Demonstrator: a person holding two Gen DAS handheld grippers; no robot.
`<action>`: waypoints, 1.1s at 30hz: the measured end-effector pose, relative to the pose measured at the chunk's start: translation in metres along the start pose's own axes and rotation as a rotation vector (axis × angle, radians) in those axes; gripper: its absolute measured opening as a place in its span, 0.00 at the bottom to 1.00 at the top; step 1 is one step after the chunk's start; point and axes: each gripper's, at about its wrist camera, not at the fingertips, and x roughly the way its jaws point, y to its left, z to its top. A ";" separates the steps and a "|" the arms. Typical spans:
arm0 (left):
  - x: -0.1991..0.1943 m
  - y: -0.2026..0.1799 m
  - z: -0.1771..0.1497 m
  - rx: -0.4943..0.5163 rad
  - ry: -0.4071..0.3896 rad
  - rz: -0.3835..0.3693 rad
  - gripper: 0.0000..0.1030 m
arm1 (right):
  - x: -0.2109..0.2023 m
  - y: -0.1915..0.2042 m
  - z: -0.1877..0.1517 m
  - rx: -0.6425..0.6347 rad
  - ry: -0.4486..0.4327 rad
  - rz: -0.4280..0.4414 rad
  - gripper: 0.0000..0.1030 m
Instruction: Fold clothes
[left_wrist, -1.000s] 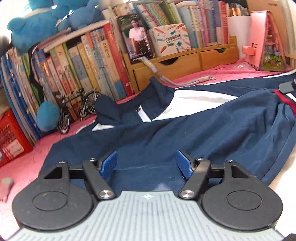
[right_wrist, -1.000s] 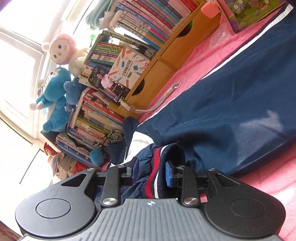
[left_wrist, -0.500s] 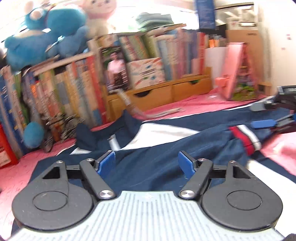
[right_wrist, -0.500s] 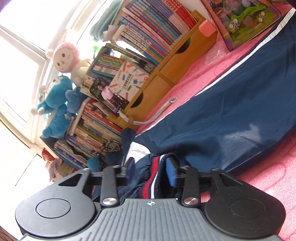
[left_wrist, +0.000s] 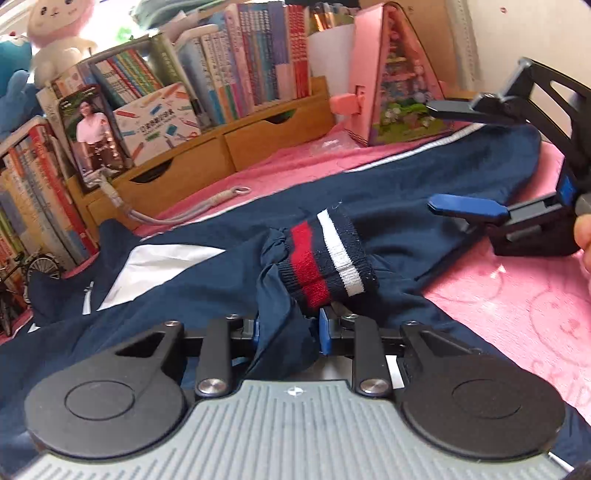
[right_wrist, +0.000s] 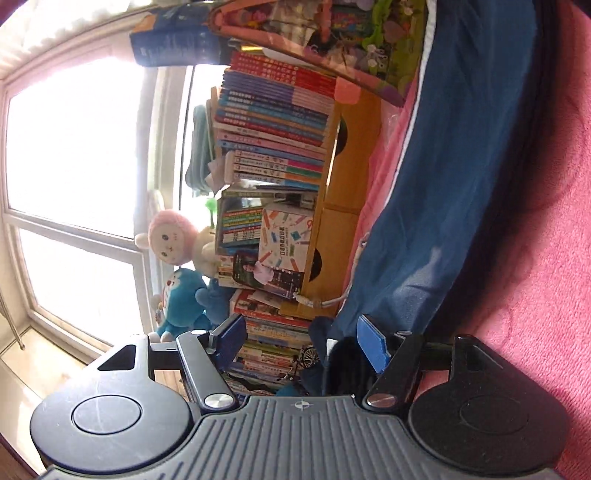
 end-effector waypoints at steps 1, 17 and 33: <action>-0.004 0.005 -0.001 0.008 -0.021 0.026 0.23 | 0.001 0.001 -0.001 -0.012 0.003 -0.006 0.65; -0.187 0.396 -0.041 -0.060 0.011 1.047 0.23 | 0.016 0.026 -0.017 -0.254 0.061 -0.130 0.66; -0.146 0.546 -0.241 -0.499 0.523 1.161 0.31 | 0.023 0.033 -0.025 -0.333 0.079 -0.161 0.67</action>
